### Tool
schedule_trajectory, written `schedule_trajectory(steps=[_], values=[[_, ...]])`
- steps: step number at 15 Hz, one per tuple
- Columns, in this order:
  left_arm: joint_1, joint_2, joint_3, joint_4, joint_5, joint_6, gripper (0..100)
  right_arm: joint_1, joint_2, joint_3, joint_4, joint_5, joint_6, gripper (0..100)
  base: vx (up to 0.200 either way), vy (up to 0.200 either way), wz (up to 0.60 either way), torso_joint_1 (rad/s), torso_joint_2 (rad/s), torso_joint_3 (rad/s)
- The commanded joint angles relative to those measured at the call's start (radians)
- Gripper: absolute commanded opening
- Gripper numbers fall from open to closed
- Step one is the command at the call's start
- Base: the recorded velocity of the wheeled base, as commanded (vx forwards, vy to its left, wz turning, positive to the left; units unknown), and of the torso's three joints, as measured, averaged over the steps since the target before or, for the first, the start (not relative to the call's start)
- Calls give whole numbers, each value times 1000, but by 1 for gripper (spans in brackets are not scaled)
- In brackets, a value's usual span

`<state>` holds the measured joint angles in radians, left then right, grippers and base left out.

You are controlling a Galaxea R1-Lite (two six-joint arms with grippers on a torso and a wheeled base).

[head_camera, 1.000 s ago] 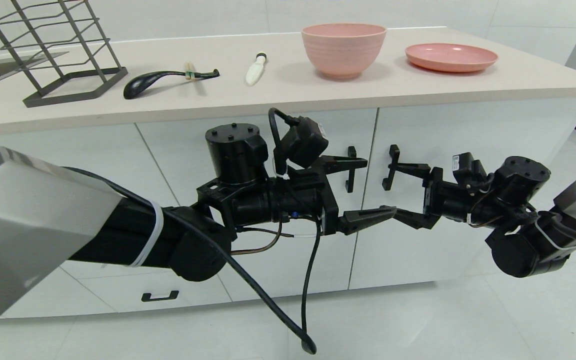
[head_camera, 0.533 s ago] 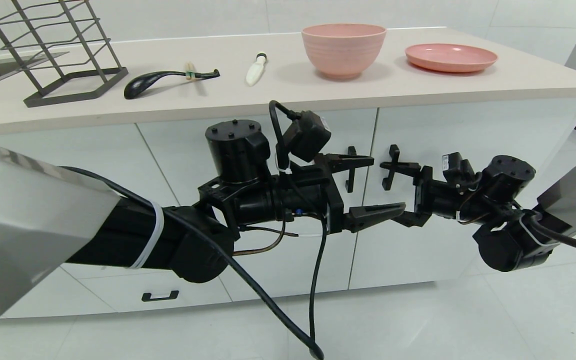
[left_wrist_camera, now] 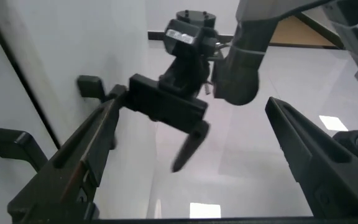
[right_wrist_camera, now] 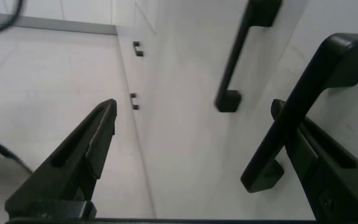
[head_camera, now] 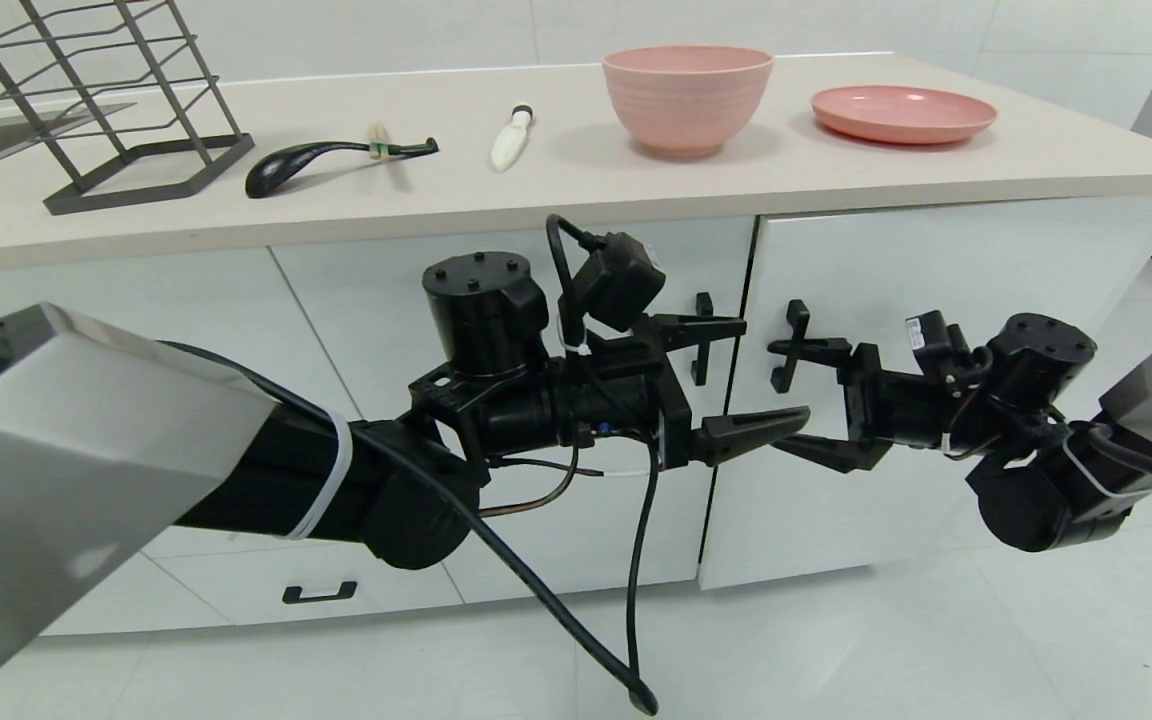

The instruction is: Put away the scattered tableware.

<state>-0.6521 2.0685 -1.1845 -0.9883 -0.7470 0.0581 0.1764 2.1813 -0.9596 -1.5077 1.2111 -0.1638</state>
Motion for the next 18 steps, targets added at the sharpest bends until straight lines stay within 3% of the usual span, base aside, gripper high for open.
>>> schedule_trajectory(steps=[1, 6, 10, 11, 14, 18], values=[[0, 10, 0, -9, 0, 0, 100, 0, -87, 107, 0, 47, -11, 100, 0, 0, 0, 0, 0, 0], [-11, 65, -99, -16, 34, 2, 100, 0, -282, 401, -13, 128, -28, 100, 0, 0, 0, 0, 0, 0], [-84, 147, -196, -62, 40, -6, 100, 0, -307, 430, -14, 130, -34, 100, 0, 0, 0, 0, 0, 0], [-123, 185, -242, -66, 43, -27, 100, 2, -307, 433, -14, 130, -36, 100, 0, 0, 0, 0, 0, 0], [-146, 222, -274, -84, 43, -38, 100, 0, -296, 443, -14, 120, -43, 100, 0, 0, 0, 0, 0, 0], [-185, 240, -268, -211, 44, -142, 100, -44, -259, 446, -17, 62, -65, 100, 0, 0, 0, 0, 0, 0]])
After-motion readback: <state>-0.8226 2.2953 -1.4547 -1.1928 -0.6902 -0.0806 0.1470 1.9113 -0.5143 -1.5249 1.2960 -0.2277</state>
